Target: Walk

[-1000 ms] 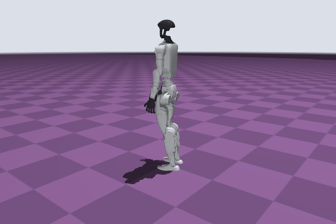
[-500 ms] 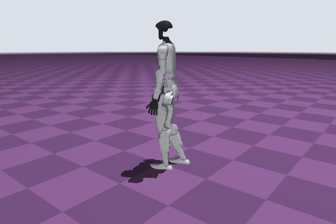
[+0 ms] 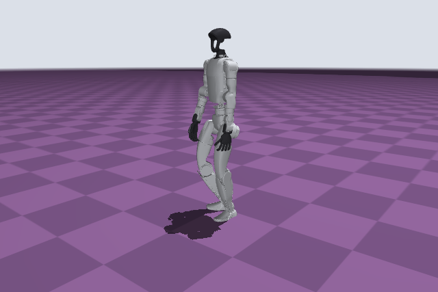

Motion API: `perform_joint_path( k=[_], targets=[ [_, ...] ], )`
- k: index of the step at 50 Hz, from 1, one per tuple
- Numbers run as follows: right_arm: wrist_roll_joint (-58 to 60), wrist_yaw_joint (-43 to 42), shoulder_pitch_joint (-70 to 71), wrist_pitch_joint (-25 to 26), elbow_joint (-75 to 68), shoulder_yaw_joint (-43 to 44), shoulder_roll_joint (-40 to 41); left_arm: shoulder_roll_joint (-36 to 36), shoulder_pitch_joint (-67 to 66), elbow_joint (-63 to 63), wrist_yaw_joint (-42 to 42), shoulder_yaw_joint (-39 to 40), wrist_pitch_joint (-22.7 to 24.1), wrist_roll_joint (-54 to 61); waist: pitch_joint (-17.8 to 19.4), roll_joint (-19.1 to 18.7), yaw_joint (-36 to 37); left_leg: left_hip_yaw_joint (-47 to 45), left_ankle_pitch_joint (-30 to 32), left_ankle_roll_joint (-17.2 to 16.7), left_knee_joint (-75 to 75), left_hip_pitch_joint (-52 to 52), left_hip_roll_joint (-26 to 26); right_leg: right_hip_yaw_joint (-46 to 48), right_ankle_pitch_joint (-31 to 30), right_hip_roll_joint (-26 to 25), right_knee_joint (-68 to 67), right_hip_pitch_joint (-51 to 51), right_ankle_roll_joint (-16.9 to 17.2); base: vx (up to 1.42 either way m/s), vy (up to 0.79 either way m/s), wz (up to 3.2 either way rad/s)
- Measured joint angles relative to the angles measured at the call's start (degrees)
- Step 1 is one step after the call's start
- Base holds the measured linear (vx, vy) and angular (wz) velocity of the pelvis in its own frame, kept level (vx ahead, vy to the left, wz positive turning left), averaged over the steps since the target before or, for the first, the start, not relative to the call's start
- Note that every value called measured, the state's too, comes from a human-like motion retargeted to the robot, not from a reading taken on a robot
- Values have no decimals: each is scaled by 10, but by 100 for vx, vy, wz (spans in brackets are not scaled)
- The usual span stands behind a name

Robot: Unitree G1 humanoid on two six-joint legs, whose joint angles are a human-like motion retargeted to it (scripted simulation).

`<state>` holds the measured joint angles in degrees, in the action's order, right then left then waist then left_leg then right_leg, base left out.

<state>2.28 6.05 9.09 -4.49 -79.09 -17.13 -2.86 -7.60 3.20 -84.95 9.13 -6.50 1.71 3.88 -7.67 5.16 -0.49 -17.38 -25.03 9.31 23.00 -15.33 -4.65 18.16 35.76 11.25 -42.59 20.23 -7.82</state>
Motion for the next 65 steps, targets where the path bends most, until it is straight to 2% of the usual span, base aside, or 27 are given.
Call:
perform_joint_path(
  k=[3, 5, 6, 8, 10, 12, 15, 18, 20, 22, 25, 27, 29, 35, 40, 43, 46, 50, 55, 58, 62, 65],
  targets=[
    [-13, 10, -11, 11, -28, 1, 17, -10, 34, 2, 11, -46, 6, -17, 3, -10, -9, 28, -10, -12, 48, 4, 9, -28, -101, -71, 214, -2, 36, 40, 7, 138],
    [-24, 13, -22, 15, -35, -2, 24, -16, 53, 11, 7, -69, 10, -28, 3, -8, -9, 27, -20, -15, 121, -15, 18, -43, -137, -95, 274, 1, 48, 30, 3, 125],
    [-26, 9, -22, 15, -33, -4, 26, -20, 63, 17, -1, -76, 11, -35, 5, -8, -7, 20, -32, -13, 170, -30, 31, -39, -141, -102, 272, -1, 44, 23, 0, 110],
    [-24, -9, -17, 14, -25, -7, 29, -26, 79, 29, -25, -85, 11, -50, 12, -8, -3, 10, -76, -2, 266, -59, 62, -22, -120, -108, 225, -3, 27, 14, -1, 79],
    [-15, -40, 0, 11, -15, -13, 29, -28, 85, 33, -57, -87, 8, -62, 26, -11, -2, 4, -136, 14, 334, -80, 95, 5, -67, -99, 134, 7, 7, 1, -1, 37],
    [-9, -71, 26, 6, -2, -17, 26, -27, 79, 27, -83, -88, 5, -63, 41, -9, -4, -2, -181, 27, 345, -81, 108, 24, -34, -75, 44, 25, 5, -11, 0, 6],
    [-11, -101, 68, -2, 24, -20, 19, -24, 51, 24, -103, -86, 7, -55, 50, -4, 0, -17, -196, 42, 297, -69, 111, 33, -12, -32, -68, 38, 11, -24, 0, -20],
    [-24, -116, 104, -8, 53, -14, 7, -31, 7, 43, -115, -76, 15, -49, 45, 15, 18, -22, -138, 42, 177, -50, 70, 9, -27, -6, -150, 2, 34, -39, -3, -7],
    [-36, -125, 115, -15, 73, -5, -2, -41, -20, 57, -117, -70, 21, -57, 33, 30, 35, -18, -83, 35, 85, -45, 35, -5, -51, -9, -145, -45, 59, -49, -7, 27],
    [-47, -137, 122, -23, 91, 5, -11, -47, -36, 69, -116, -61, 25, -64, 21, 39, 52, -13, -44, 27, 23, -61, 15, -16, -61, -33, -73, -96, 76, -56, -10, 52],
    [-62, -150, 127, -32, 117, 17, -23, -50, -40, 84, -122, -56, 33, -70, 20, 39, 70, -7, -21, 16, -13, -108, 9, -31, -23, -74, 70, -149, 71, -62, -10, 59],
    [-66, -154, 123, -36, 125, 23, -29, -45, -34, 94, -130, -59, 41, -70, 33, 30, 74, -6, -26, 11, -16, -139, 18, -33, 17, -92, 128, -157, 53, -66, -6, 53],
    [-68, -151, 113, -36, 122, 27, -32, -35, -23, 101, -133, -66, 48, -71, 46, 14, 71, -8, -25, 3, -27, -160, 32, -35, 24, -110, 166, -150, 39, -66, -3, 46],
    [-78, -105, 34, -16, 49, 33, -30, -5, 11, 90, -105, -90, 45, -74, 59, -20, 45, -8, -26, -5, -9, -163, 69, -27, -33, -116, 215, -105, 31, -58, 1, 40],
    [-98, -63, -44, 3, -7, 50, -30, -3, 39, 60, -76, -90, 27, -64, 46, -30, 15, -25, -125, 26, 199, -121, 118, -34, -87, -110, 246, -73, 29, -43, 8, 37],
    [-111, -52, -74, 14, -27, 67, -31, -3, 56, 46, -66, -84, 18, -54, 34, -51, -10, -31, -160, 24, 253, -63, 138, -34, -121, -124, 270, -55, 30, -38, 14, 32],
    [-129, -54, -77, 24, -43, 81, -35, 7, 79, 34, -62, -81, 11, -46, 31, -73, -39, -33, -144, 2, 148, 19, 107, -27, -160, -126, 307, -47, 39, -37, 18, 48],
    [-136, -65, -66, 23, -40, 79, -30, 20, 96, 33, -71, -99, 12, -49, 40, -84, -68, -25, -115, -17, -27, 82, 50, -21, -172, -107, 290, -11, 55, -40, 20, 46],
    [-116, -81, -26, 13, -8, 51, -18, 25, 98, 20, -90, -122, 14, -61, 61, -76, -91, -13, -54, -19, -133, 88, 11, -68, -116, -81, 229, 48, 61, -39, 16, 38],
    [-102, -86, -5, 6, 0, 41, -17, 18, 81, 10, -96, -112, 17, -66, 61, -68, -85, -9, -27, -20, -163, 84, -3, -63, -42, -54, 120, 55, 44, -33, 9, 6],
    [-101, -85, 7, 0, -1, 45, -13, 4, 54, 8, -87, -75, 22, -53, 46, -40, -55, -9, 1, -20, -186, 74, -30, -39, 36, -21, 24, 10, 37, -28, 1, -33],
    [-117, -81, 11, -4, -3, 57, 1, -13, 40, 9, -65, -49, 25, -31, 33, -18, -21, -16, 23, -20, -204, 66, -34, -21, 24, -38, 105, -63, 51, -23, -5, -61]
  ],
)
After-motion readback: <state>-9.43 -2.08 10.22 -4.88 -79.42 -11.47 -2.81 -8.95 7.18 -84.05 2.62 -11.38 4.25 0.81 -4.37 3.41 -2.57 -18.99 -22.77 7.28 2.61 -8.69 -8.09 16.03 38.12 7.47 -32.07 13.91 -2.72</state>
